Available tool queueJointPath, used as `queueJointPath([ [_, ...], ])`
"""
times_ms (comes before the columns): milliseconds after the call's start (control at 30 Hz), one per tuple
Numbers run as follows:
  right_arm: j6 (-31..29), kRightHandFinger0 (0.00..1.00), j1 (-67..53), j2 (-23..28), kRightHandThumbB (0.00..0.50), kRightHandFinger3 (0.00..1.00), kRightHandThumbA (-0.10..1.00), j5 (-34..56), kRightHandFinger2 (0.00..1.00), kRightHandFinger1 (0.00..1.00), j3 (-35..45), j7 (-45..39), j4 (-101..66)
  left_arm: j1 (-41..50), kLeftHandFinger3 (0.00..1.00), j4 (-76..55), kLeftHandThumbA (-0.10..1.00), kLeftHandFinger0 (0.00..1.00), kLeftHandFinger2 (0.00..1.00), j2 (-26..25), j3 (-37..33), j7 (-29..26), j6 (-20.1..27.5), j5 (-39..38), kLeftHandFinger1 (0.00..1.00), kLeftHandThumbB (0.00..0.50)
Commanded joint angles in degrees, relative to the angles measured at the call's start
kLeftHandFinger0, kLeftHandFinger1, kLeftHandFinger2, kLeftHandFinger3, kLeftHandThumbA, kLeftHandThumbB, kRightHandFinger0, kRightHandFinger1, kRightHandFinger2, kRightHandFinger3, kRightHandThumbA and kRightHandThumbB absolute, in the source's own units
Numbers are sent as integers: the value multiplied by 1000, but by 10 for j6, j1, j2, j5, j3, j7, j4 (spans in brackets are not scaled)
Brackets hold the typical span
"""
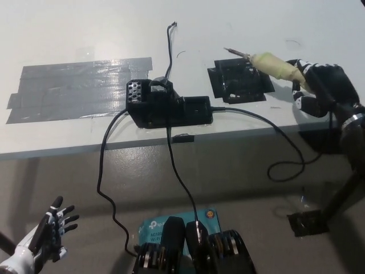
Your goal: The robot uses its right hand to grab and lift the soldering gun kept on the middle of the table and puts it in its base
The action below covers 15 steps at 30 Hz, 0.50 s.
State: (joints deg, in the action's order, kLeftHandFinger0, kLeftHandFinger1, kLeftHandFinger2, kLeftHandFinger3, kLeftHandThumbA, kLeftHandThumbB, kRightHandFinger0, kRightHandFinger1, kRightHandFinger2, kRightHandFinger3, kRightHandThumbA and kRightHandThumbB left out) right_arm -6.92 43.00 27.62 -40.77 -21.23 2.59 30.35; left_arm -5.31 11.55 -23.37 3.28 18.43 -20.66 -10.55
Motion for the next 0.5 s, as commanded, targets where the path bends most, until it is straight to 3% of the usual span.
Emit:
queueJointPath([
  [0,-72,24,47,31,0,243,-100,0,720,290,-7,-17,-29,-10,1000,-8,1000,1000,1000,-20,5,9,14,3,1000,223],
  [33,-77,11,48,33,0,284,-100,0,691,311,-8,-18,-28,-10,1000,-10,1000,1000,1000,-20,5,9,14,3,1000,222],
  [67,-81,16,53,42,0,282,-100,-17,598,295,-17,-18,-34,-10,1000,-10,1000,1000,1000,-19,5,8,11,3,1000,218],
  [100,-94,1,56,44,0,235,-100,-18,493,168,-19,-12,-31,-10,1000,-10,1000,1000,1000,-19,6,7,10,3,1000,221],
  [133,-97,14,59,48,0,233,-100,-26,471,178,-25,-16,-37,-8,1000,-11,1000,1000,1000,-20,7,7,10,3,1000,211],
  [167,-107,1,63,51,0,194,-100,-30,409,96,-29,-9,-37,-7,1000,-13,1000,1000,1000,-20,6,8,9,4,1000,210],
  [233,-125,0,69,55,0,123,-100,-34,313,46,-32,2,-28,-6,1000,-18,1000,1000,1000,-20,5,5,5,7,1000,225],
  [267,-132,0,76,59,38,123,-100,-43,289,13,-36,4,-33,-6,1000,-20,1000,1000,1000,-20,5,3,1,9,1000,224],
  [400,-133,0,95,59,1,131,-100,-52,291,22,-39,-9,-39,-7,1000,-15,1000,1000,1000,-20,6,9,9,6,1000,232],
  [467,-139,0,108,51,0,100,-100,-53,391,72,-41,-10,-34,-4,1000,-17,1000,1000,1000,-20,8,7,7,6,1000,208],
])
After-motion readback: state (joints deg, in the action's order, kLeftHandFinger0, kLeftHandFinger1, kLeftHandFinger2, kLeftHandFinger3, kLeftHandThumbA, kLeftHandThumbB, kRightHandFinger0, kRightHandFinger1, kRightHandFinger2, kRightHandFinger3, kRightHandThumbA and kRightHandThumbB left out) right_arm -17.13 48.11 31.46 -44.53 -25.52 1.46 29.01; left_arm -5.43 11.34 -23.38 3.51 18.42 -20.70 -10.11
